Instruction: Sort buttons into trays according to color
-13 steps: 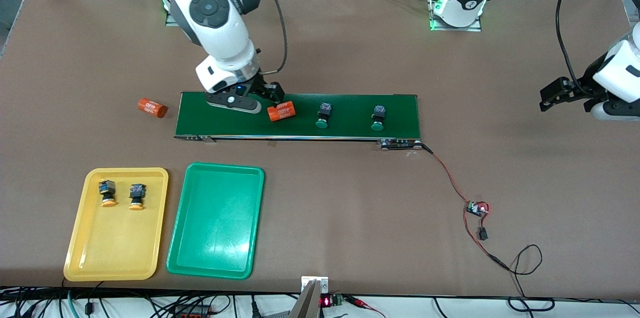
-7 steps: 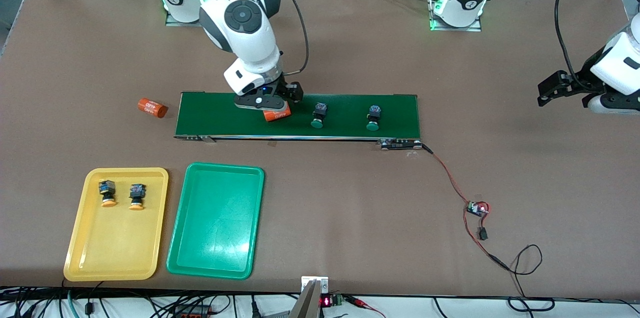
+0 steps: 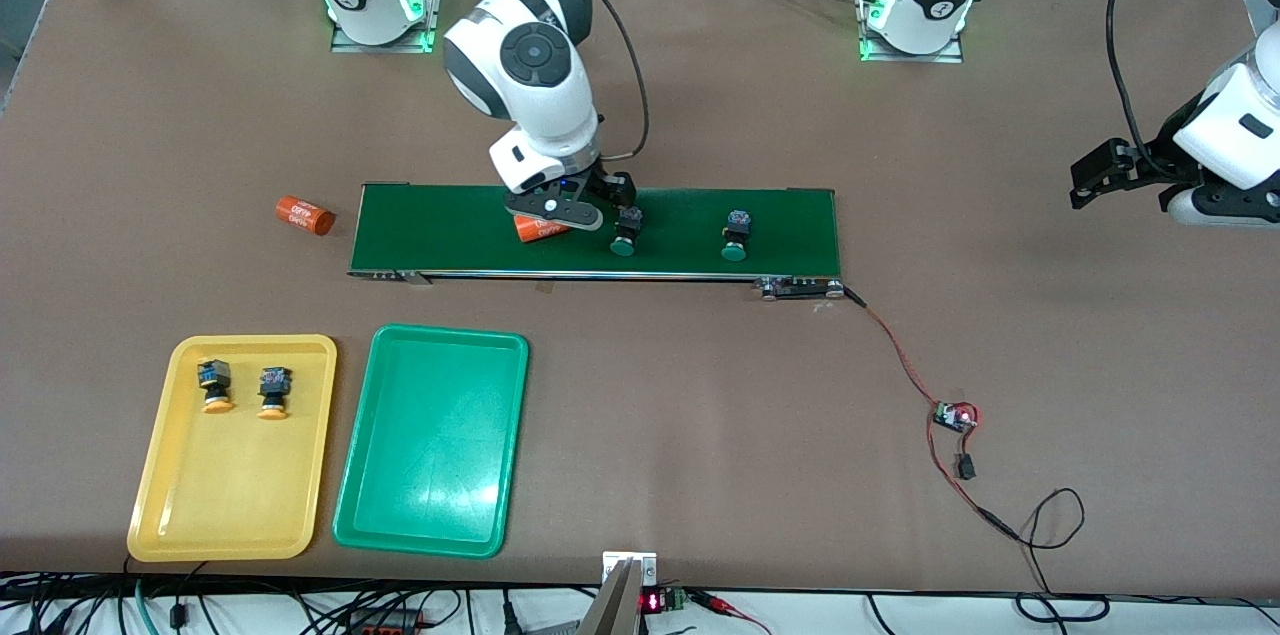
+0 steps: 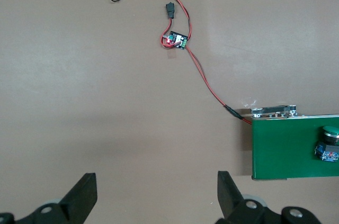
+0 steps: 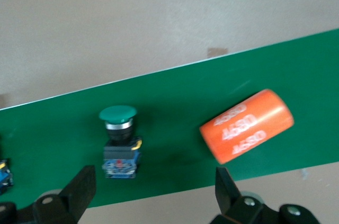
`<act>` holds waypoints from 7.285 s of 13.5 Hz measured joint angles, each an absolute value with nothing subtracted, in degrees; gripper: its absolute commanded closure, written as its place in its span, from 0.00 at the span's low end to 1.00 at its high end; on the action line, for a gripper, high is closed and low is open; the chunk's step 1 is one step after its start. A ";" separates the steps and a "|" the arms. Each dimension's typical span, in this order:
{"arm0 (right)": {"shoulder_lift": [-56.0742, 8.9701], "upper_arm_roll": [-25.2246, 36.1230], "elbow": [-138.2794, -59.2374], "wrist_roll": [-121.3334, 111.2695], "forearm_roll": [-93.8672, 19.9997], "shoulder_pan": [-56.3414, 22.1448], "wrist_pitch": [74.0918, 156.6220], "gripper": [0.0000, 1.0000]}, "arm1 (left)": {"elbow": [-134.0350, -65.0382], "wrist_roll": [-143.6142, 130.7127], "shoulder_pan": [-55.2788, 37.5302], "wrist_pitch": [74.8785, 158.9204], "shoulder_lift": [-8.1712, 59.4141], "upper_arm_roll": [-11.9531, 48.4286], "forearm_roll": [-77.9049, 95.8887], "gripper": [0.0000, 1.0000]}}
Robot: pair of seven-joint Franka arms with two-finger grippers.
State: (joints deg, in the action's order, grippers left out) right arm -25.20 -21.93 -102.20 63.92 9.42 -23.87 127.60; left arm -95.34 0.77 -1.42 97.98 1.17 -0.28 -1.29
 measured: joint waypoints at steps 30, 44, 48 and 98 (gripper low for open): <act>-33.56 -12.69 -89.19 53.61 12.92 -26.00 121.15 0.95 | -94.70 0.77 -1.41 97.73 1.17 -0.05 -1.29 0.00; -42.48 -2.99 -81.32 17.26 11.37 -13.84 126.90 0.93 | -94.49 0.77 -1.27 96.39 1.17 -0.08 -1.29 0.00; -48.16 -1.11 -81.19 15.92 11.66 -13.44 135.94 0.90 | -94.41 0.77 -1.24 96.18 1.17 -0.08 -1.29 0.00; -34.31 -18.88 -100.59 57.89 12.03 -23.38 131.85 0.93 | -91.50 0.73 -0.73 91.07 1.17 0.11 -1.29 0.00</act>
State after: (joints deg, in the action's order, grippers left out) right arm -34.31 -18.88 -100.59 57.89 12.03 -23.38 131.85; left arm -91.50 0.73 -0.73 91.07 1.17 0.11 -1.29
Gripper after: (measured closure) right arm 0.507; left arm 0.000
